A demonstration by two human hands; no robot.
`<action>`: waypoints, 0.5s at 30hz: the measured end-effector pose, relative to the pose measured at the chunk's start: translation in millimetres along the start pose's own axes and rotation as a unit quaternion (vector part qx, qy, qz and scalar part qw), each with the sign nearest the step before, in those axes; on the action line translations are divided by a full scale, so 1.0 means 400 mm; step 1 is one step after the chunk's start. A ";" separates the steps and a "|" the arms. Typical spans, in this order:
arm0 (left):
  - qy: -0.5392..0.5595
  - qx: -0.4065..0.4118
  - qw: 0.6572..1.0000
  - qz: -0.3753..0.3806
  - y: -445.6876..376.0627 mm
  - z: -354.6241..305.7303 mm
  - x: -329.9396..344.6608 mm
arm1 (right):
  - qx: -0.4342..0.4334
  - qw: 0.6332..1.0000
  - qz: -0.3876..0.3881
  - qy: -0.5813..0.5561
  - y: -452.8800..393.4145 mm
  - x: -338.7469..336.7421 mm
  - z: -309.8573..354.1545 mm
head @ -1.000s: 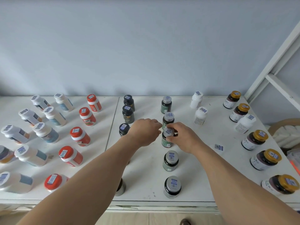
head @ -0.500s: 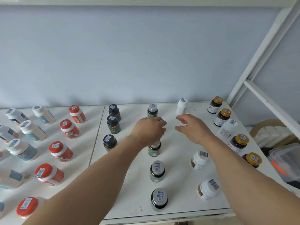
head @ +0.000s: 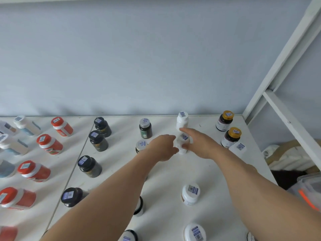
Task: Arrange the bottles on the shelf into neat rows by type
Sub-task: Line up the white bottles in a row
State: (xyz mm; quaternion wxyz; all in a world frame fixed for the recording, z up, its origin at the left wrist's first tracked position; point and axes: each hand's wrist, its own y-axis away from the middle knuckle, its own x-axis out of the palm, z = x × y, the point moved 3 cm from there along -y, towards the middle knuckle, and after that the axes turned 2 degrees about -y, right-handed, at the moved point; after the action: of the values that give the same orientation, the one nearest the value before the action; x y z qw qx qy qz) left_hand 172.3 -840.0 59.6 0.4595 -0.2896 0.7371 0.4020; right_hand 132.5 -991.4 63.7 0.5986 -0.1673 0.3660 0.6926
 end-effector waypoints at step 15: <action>0.197 0.045 0.976 0.074 -0.051 0.003 -0.044 | -0.003 0.997 -0.078 -0.025 -0.001 -0.083 0.037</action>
State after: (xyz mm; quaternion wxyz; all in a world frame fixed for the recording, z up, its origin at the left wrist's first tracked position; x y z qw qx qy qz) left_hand 196.4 -848.1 68.8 0.2865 -0.2870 0.8500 0.3362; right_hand 143.6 -1004.5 95.9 0.6592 -0.1794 0.3350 0.6489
